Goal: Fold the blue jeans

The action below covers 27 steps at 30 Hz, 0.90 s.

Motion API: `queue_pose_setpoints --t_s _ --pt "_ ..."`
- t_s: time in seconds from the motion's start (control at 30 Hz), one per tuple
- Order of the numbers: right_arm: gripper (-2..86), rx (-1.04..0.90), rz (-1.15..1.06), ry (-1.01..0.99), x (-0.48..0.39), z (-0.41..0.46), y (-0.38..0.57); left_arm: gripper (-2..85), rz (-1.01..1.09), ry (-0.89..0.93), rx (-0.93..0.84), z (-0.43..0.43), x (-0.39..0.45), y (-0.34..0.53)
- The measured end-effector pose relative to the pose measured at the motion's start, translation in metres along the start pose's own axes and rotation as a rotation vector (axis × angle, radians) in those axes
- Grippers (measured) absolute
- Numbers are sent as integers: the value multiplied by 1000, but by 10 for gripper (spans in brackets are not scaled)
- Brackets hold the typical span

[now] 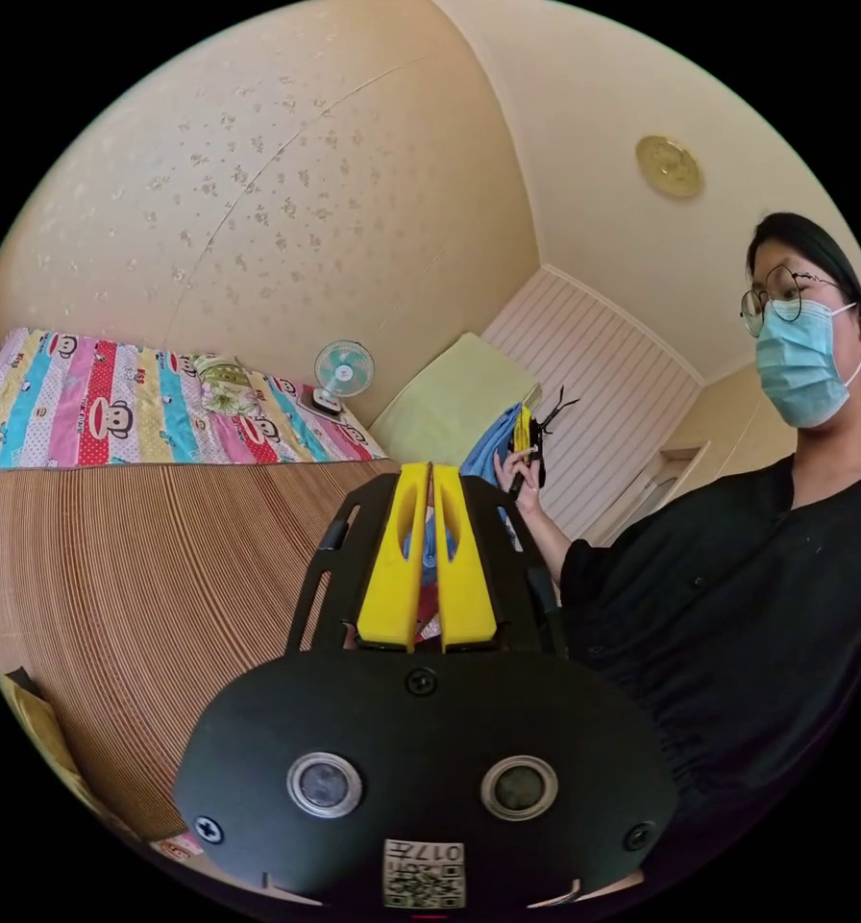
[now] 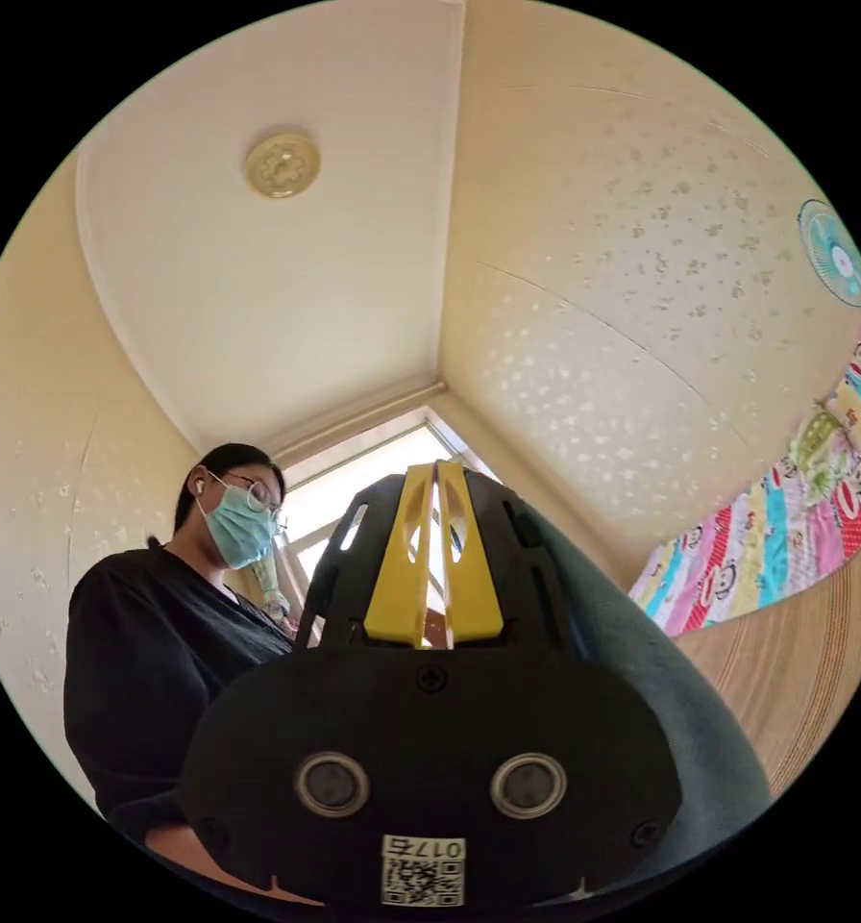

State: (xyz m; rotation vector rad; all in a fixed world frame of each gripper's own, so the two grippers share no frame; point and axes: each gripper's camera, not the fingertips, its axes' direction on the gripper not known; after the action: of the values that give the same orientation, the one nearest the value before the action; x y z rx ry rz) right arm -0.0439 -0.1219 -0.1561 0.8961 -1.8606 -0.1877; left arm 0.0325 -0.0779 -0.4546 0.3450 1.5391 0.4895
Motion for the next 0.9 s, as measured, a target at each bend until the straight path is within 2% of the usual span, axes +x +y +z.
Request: queue_pose_setpoints --t_s 0.07,0.17,0.23,0.33,0.4,0.57,0.63,0.73,0.9 --pt "4 -21 4 -64 -8 23 -3 -9 -3 27 -1 -18 -7 -1" --pt "4 -170 -25 -94 -22 78 -3 -5 -23 64 0 -49 -22 -5" --pt "3 -162 -23 -139 -26 103 5 15 -88 58 13 -74 -41 -5" --pt "3 -111 66 -359 -15 137 19 76 -258 18 42 -108 -75 0" --pt "4 -64 115 -507 -11 160 31 86 -360 41 66 -128 -98 6" --pt "5 -128 127 -608 -17 213 50 114 -627 294 234 -171 -157 36" --pt "6 -146 137 -639 -17 232 58 134 -793 388 211 -173 -187 56" --pt "5 -140 209 -714 -10 263 76 144 -919 497 202 -168 -212 75" --pt "4 -104 279 -782 -5 294 99 132 -996 625 164 -168 -244 79"
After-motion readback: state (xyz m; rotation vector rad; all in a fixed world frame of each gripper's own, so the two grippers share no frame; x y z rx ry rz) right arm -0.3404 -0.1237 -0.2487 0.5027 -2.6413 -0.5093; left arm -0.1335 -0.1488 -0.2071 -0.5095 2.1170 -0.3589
